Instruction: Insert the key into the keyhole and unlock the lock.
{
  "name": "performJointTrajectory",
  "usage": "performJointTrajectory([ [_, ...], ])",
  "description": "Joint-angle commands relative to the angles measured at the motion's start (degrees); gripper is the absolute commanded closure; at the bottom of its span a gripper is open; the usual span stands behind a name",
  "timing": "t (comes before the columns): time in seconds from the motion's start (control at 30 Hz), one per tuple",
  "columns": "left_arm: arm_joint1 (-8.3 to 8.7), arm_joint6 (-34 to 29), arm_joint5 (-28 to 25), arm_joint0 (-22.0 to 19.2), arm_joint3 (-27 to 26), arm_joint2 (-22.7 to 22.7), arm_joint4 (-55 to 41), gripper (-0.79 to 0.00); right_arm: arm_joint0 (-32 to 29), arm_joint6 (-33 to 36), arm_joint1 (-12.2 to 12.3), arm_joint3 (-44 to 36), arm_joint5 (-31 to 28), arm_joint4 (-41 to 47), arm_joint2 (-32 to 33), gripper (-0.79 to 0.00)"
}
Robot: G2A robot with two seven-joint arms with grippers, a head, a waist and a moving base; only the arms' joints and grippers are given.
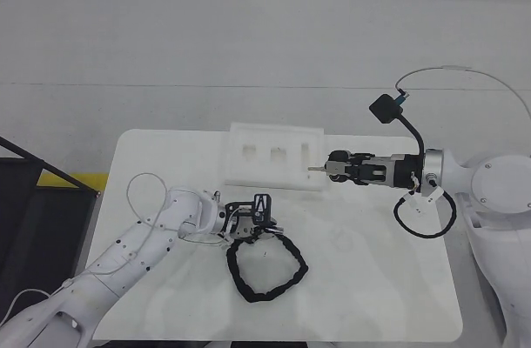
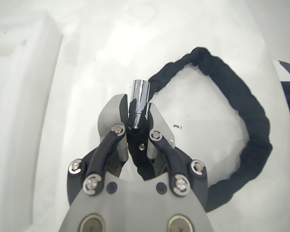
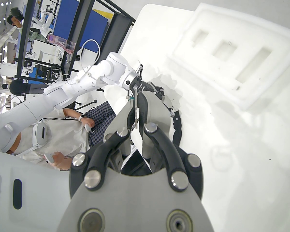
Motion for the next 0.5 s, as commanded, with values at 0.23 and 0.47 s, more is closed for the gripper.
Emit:
performJointTrajectory([
  [0.23, 2.3, -1.61, -1.86, 0.0, -8.02, -2.21, -9.5, 0.0, 0.0, 0.0, 0.0, 0.0, 0.0, 0.0, 0.0, 0.0],
  [0.47, 4.82, -4.92, -1.86, -1.34, -13.6, -2.92, -20.35, 0.0, 0.0, 0.0, 0.0, 0.0, 0.0, 0.0, 0.0, 0.0],
])
